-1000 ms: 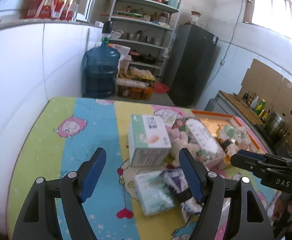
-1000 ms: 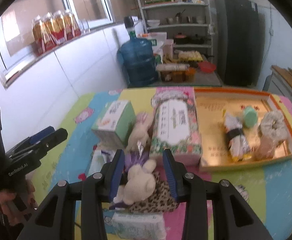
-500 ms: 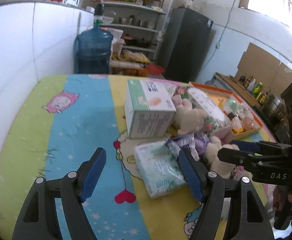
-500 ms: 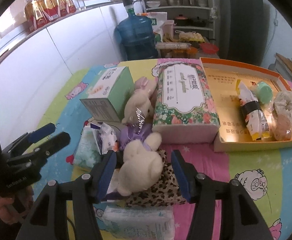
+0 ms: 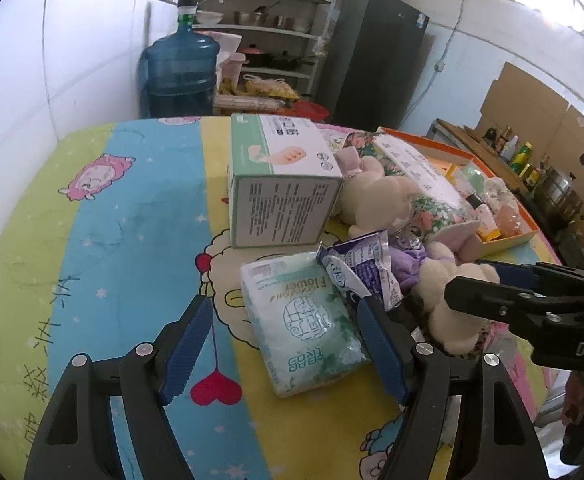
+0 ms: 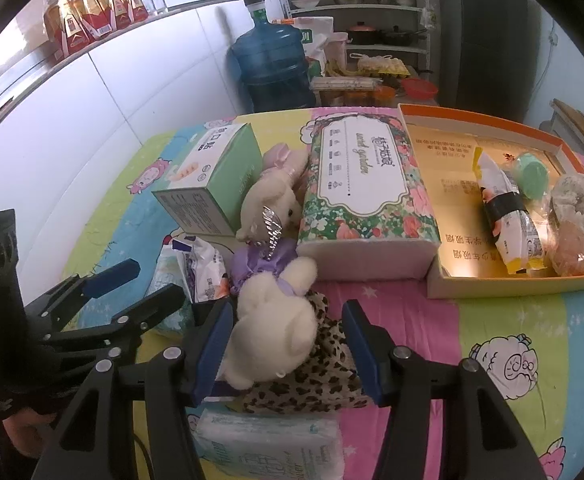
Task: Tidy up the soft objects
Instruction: 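Grasp the white tissue pack with the left gripper while the right grasps the cream plush bunny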
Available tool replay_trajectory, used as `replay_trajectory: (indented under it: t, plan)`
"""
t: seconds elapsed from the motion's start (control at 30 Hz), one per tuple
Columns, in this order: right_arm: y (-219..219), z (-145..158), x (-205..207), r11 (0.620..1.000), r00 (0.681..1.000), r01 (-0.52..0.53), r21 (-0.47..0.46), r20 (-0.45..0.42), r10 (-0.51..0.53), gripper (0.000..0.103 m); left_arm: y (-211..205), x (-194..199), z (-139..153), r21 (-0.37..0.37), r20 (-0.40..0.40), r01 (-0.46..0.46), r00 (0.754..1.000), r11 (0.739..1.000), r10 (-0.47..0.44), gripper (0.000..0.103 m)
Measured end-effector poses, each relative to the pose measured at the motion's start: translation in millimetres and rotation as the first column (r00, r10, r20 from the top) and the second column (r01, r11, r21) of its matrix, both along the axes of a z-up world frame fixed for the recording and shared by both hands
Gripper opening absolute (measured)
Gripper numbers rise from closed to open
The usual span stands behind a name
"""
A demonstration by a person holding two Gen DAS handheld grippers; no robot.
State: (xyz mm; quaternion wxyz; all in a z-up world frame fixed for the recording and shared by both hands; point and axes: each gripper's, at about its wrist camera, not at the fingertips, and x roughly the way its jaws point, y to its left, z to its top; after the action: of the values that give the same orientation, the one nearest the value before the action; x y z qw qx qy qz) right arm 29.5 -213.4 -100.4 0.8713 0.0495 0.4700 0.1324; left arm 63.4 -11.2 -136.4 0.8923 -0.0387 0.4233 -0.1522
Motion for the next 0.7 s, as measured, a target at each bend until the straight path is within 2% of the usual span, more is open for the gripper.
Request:
replay_trajectory:
  t: [0.37,0.53,0.63,0.67,0.7]
  plan:
    - [1,-3,4,1.0,1.0,-0.023,0.0,-0.005,0.023,0.057,-8,6,-17,0.025,-0.051,-0.034,0.998,0.999,0.035,0.076]
    - [7,-7,8,0.999,0.999,-0.047,-0.019,-0.02,0.047,0.057,-8,4,-21,0.005,-0.058,-0.053,0.997,0.999,0.053,0.075]
    - [11,-12,9,0.998,0.997,-0.067,-0.022,-0.041,0.066,0.054,-6,1,-21,-0.027,-0.05,-0.02,0.999,0.999,0.019,0.058]
    - [13,-13,10,0.997,0.996,-0.073,-0.019,-0.045,0.072,0.049,-6,-1,-21,-0.035,-0.049,-0.007,0.999,0.999,0.005,0.05]
    - [13,-14,10,0.997,0.996,-0.079,-0.012,-0.048,0.078,0.044,-8,-2,-20,-0.035,-0.042,0.0,0.999,0.999,-0.002,0.047]
